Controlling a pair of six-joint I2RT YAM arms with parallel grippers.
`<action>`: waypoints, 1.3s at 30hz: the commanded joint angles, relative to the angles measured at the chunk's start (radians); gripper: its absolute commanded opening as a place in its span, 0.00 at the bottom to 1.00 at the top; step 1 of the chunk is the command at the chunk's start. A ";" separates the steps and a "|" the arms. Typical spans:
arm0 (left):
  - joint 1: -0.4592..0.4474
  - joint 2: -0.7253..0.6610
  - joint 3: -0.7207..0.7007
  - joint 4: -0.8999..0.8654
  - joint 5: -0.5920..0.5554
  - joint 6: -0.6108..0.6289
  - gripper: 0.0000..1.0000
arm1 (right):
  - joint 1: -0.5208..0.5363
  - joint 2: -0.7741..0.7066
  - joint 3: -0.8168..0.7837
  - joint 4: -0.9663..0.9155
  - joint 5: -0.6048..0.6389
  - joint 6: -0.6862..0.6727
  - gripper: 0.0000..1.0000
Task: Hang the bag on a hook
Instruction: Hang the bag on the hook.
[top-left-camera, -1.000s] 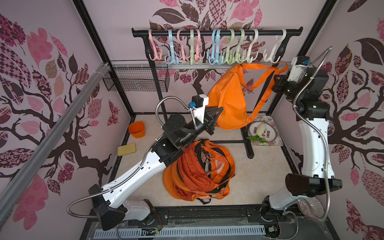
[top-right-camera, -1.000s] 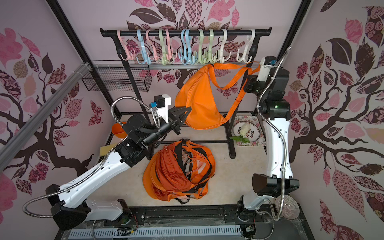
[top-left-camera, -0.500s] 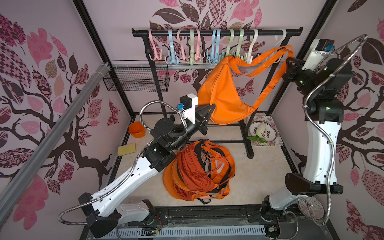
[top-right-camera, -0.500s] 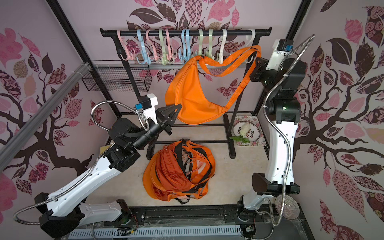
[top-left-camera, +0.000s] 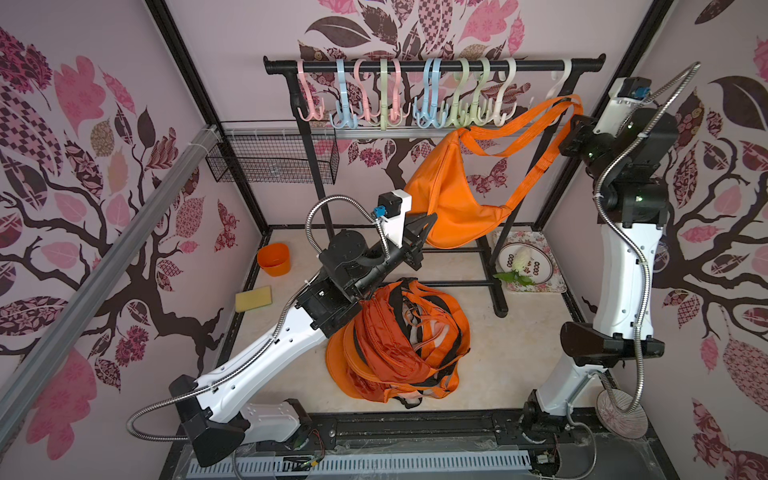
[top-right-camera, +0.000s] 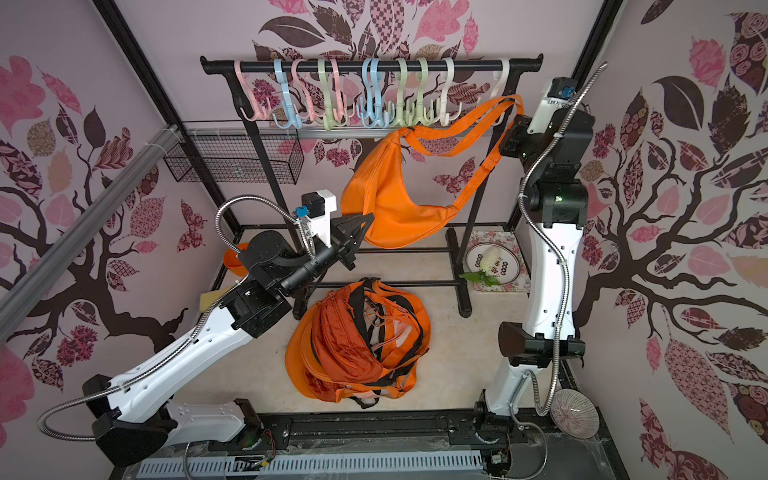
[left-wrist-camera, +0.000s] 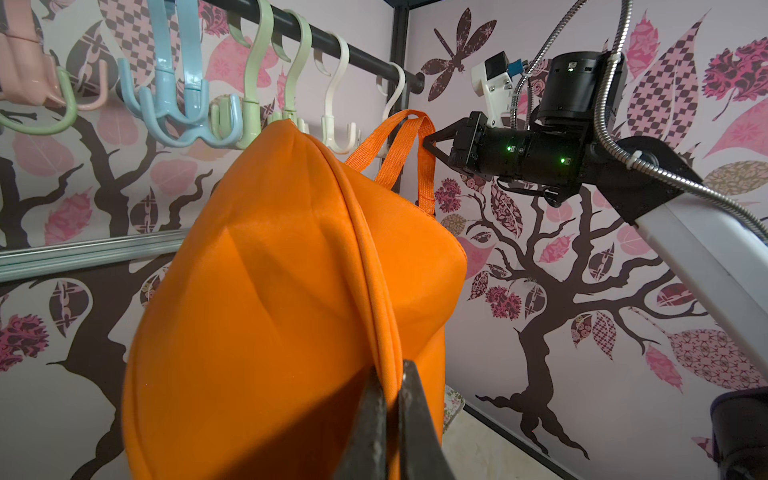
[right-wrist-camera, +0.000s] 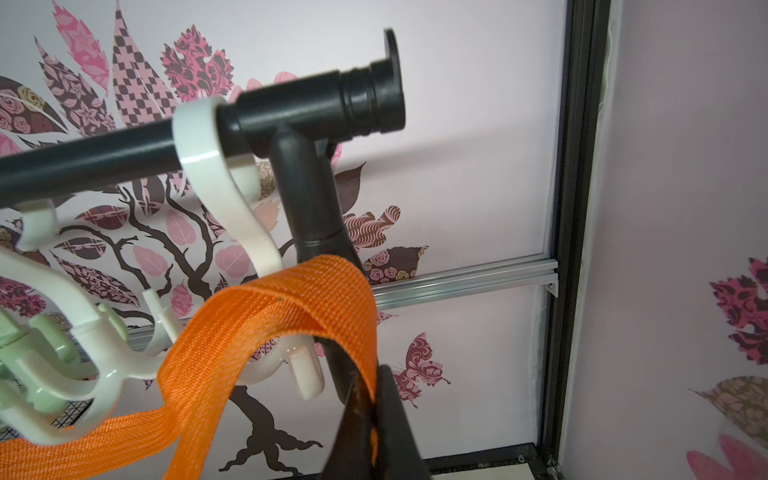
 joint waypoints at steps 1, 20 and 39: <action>-0.004 0.006 0.062 -0.011 -0.003 0.012 0.00 | 0.002 0.012 0.037 0.014 -0.046 -0.022 0.00; -0.004 -0.023 0.030 -0.043 -0.054 0.017 0.00 | 0.032 0.059 0.025 -0.069 -0.211 -0.057 0.00; -0.004 -0.040 -0.066 -0.058 -0.073 -0.014 0.00 | 0.032 0.031 -0.051 -0.146 -0.178 -0.028 0.00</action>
